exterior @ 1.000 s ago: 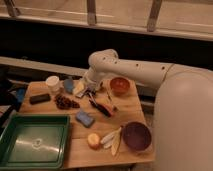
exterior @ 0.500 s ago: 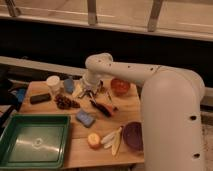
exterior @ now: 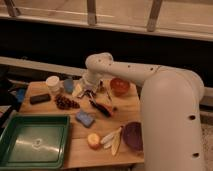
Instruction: Place brush in purple bowl
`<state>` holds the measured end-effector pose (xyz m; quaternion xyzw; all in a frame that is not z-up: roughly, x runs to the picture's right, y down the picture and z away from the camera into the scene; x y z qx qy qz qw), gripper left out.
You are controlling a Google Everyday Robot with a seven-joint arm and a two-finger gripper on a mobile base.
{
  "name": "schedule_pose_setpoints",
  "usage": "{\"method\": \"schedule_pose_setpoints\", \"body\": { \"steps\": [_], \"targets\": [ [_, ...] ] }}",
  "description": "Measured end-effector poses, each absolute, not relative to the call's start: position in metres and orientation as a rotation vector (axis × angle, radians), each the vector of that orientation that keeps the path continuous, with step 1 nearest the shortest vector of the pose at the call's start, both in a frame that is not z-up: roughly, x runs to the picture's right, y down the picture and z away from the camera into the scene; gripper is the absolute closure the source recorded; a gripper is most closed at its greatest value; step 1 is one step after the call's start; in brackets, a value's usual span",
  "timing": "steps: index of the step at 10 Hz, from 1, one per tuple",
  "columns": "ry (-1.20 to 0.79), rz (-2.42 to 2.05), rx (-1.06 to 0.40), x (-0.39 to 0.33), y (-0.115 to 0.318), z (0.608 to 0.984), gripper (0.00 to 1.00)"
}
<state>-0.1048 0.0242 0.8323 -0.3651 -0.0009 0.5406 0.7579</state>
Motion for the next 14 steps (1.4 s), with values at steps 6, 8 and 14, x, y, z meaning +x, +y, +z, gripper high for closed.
{"method": "schedule_pose_setpoints", "body": {
  "steps": [6,8,14],
  "targets": [
    [0.151,1.154,-0.813,-0.099,0.059,0.884,0.2],
    [0.199,1.133,-0.803,-0.094,0.067,0.895,0.2],
    [0.231,1.146,-0.822,-0.086,0.087,0.919,0.2]
  ]
}}
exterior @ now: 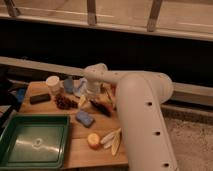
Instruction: Place brush in purple bowl
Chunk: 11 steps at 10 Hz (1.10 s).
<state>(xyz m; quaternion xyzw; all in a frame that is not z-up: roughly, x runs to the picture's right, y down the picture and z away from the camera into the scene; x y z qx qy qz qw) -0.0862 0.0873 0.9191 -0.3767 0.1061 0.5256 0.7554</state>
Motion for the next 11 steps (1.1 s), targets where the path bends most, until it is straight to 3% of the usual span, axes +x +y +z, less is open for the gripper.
{"method": "schedule_pose_setpoints", "body": {
  "steps": [2,8,10,11],
  "targets": [
    [0.227,1.148,-0.821,-0.088,0.087,0.92,0.27],
    [0.23,1.139,-0.823,-0.096,0.099,0.921,0.89],
    [0.234,1.136,-0.825,-0.095,0.1,0.92,1.0],
    [0.236,1.135,-0.827,-0.096,0.1,0.92,1.0]
  ]
}}
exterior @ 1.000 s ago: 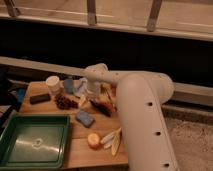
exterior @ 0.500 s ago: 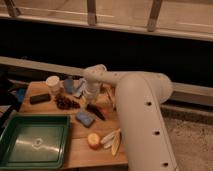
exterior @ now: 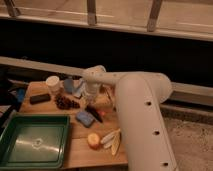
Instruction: Place brush in purple bowl
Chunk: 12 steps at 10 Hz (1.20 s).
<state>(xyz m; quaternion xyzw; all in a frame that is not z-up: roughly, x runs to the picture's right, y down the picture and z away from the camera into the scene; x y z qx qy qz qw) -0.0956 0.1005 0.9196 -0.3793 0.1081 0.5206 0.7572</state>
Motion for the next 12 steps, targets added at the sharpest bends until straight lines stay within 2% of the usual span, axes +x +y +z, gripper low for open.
{"method": "schedule_pose_setpoints", "body": {
  "steps": [4,9,12],
  "targets": [
    [0.175,1.173,-0.805,-0.09,0.085,0.908,1.0],
    [-0.009,1.24,-0.715,-0.074,0.015,0.852,1.0],
    [-0.026,1.277,-0.697,-0.055,0.011,0.842,1.0]
  ]
}}
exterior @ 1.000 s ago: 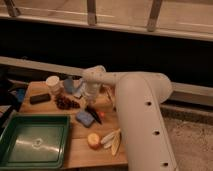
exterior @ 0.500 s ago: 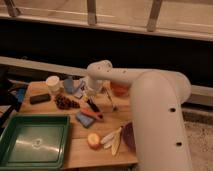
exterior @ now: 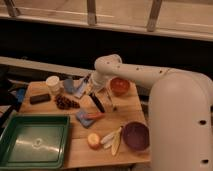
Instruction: Place brush in purple bowl
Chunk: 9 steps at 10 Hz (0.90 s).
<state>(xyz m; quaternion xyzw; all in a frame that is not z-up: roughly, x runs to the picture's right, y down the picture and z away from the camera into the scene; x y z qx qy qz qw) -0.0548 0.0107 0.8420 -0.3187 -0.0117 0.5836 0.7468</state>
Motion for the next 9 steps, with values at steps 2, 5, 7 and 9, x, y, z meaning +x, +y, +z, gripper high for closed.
{"method": "schedule_pose_setpoints", "body": {
  "steps": [2,5,7,9],
  "targets": [
    [-0.008,1.318,-0.694,-0.022,0.016,0.832,1.0],
    [0.021,1.359,-0.728,0.029,0.035,0.808,1.0],
    [0.05,1.391,-0.733,0.058,0.049,0.785,1.0],
    [0.084,1.425,-0.728,0.08,0.061,0.768,1.0]
  ]
}}
